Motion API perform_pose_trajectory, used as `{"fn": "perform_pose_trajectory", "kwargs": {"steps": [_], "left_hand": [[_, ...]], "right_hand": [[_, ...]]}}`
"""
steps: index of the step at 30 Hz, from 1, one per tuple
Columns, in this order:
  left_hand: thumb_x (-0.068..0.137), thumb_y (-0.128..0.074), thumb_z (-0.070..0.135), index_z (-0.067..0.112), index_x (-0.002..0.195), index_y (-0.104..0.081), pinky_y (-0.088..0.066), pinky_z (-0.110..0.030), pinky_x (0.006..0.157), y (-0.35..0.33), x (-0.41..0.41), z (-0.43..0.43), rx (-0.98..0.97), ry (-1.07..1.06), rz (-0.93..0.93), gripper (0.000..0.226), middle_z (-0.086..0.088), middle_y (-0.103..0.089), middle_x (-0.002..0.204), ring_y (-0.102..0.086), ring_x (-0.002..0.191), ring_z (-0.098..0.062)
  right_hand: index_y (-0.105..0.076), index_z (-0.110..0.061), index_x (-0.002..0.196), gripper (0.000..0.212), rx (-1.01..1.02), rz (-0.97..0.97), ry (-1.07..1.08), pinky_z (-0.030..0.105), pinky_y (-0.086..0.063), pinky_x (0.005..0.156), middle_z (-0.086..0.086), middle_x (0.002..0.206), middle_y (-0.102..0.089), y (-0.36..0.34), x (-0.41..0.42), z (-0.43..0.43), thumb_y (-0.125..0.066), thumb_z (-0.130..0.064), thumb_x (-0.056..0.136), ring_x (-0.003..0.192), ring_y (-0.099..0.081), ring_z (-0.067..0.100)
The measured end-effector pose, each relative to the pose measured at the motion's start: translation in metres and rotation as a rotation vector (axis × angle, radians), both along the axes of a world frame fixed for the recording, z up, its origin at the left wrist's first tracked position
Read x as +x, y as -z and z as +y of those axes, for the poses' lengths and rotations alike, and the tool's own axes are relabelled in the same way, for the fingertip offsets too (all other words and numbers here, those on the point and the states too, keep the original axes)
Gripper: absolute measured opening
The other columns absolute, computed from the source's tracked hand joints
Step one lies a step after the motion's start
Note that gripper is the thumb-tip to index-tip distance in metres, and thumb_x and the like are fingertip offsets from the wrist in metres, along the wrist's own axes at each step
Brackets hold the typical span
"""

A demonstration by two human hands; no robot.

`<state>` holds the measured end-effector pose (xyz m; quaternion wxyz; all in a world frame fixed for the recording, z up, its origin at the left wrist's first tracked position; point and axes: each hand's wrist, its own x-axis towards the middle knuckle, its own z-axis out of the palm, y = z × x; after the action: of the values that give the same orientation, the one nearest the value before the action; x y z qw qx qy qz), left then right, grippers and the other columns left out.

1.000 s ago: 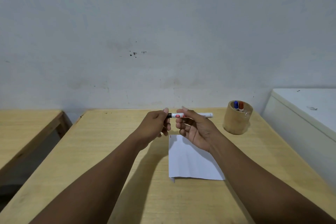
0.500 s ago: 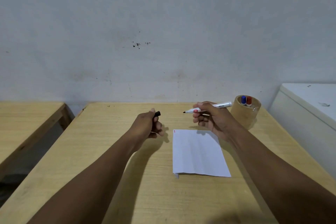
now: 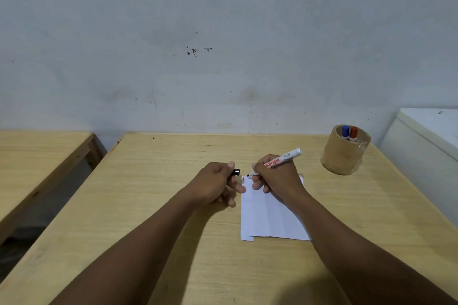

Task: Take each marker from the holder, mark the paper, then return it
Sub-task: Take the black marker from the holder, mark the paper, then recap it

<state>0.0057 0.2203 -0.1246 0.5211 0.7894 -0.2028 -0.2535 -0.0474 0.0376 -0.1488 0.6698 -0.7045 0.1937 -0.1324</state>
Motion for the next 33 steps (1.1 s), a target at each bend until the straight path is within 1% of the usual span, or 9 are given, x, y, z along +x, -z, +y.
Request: {"fn": "perform_pose_trajectory", "kwargs": {"steps": [10,14,17,20,24,27,29,31,33], "left_hand": [[0.108,-0.032,0.042,0.012,0.078,-0.049,-0.037,-0.024,0.045,0.007,0.004,-0.002,-0.006,-0.012,-0.007,0.045,-0.009,-0.083,0.091,-0.067,0.052,-0.028],[0.108,-0.032,0.042,0.012,0.079,-0.048,-0.038,-0.025,0.046,0.007,0.004,-0.003,-0.002,-0.015,-0.007,0.045,-0.008,-0.083,0.091,-0.067,0.052,-0.028],[0.108,-0.033,0.041,0.011,0.08,-0.048,-0.038,-0.025,0.045,0.007,0.003,-0.004,-0.009,-0.021,0.002,0.044,-0.01,-0.082,0.091,-0.067,0.049,-0.026],[0.108,-0.033,0.041,0.01,0.081,-0.048,-0.038,-0.025,0.045,0.007,0.003,-0.004,-0.005,-0.021,0.0,0.044,-0.01,-0.082,0.091,-0.066,0.049,-0.026],[0.109,-0.033,0.04,0.009,0.083,-0.047,-0.037,-0.026,0.047,0.006,0.003,-0.004,-0.007,-0.016,0.011,0.043,-0.012,-0.082,0.092,-0.067,0.048,-0.025],[0.109,-0.034,0.039,0.009,0.084,-0.048,-0.037,-0.027,0.048,0.001,0.003,-0.002,-0.039,-0.013,0.04,0.042,-0.014,-0.082,0.093,-0.067,0.05,-0.026],[0.108,-0.037,0.04,0.008,0.084,-0.051,-0.038,-0.027,0.048,-0.003,0.005,0.0,-0.086,-0.031,0.043,0.042,-0.015,-0.081,0.091,-0.065,0.05,-0.026],[0.107,-0.043,0.039,0.007,0.086,-0.057,-0.039,-0.026,0.049,-0.012,0.009,-0.001,-0.13,-0.053,0.028,0.041,-0.013,-0.081,0.089,-0.062,0.051,-0.024],[0.105,-0.051,0.036,0.003,0.095,-0.065,-0.041,-0.026,0.051,-0.025,0.012,-0.005,-0.161,-0.058,0.018,0.037,-0.011,-0.08,0.089,-0.062,0.054,-0.021]], "right_hand": [[-0.069,0.007,0.086,0.019,-0.074,-0.025,-0.006,0.028,-0.047,0.048,0.027,0.077,-0.074,0.008,0.0,0.001,-0.078,-0.009,0.081,0.056,-0.071,0.025],[-0.07,0.005,0.084,0.016,-0.083,-0.034,-0.013,0.028,-0.048,0.048,0.023,0.073,-0.074,0.009,0.001,0.001,-0.078,-0.009,0.08,0.056,-0.071,0.025],[-0.07,0.007,0.085,0.016,-0.084,-0.018,-0.02,0.028,-0.048,0.048,0.024,0.072,-0.073,0.008,0.001,0.0,-0.076,-0.006,0.08,0.056,-0.07,0.024],[-0.068,0.01,0.081,0.013,-0.071,-0.005,-0.055,0.028,-0.049,0.049,0.019,0.065,-0.07,0.007,0.001,0.0,-0.073,-0.002,0.079,0.055,-0.066,0.027],[-0.067,0.001,0.08,0.006,0.058,-0.031,-0.007,0.029,-0.047,0.047,0.02,0.066,-0.068,-0.002,0.0,-0.001,-0.07,-0.002,0.084,0.05,-0.063,0.025],[-0.067,-0.008,0.08,0.007,0.182,-0.047,0.109,0.025,-0.036,0.043,0.01,0.061,-0.063,-0.016,-0.002,-0.009,-0.07,-0.012,0.085,0.045,-0.053,0.017],[-0.068,-0.015,0.082,0.007,0.242,-0.042,0.16,0.019,-0.032,0.039,0.002,0.056,-0.06,-0.029,-0.006,-0.02,-0.073,-0.017,0.087,0.042,-0.048,0.011],[-0.066,-0.016,0.086,0.008,0.279,-0.075,0.112,0.018,-0.033,0.037,0.003,0.06,-0.06,-0.047,-0.011,-0.031,-0.073,-0.015,0.09,0.042,-0.048,0.008],[-0.067,-0.012,0.093,0.002,0.327,-0.112,0.009,0.019,-0.037,0.042,0.008,0.067,-0.061,-0.067,-0.02,-0.043,-0.067,-0.013,0.094,0.048,-0.052,0.011]]}}
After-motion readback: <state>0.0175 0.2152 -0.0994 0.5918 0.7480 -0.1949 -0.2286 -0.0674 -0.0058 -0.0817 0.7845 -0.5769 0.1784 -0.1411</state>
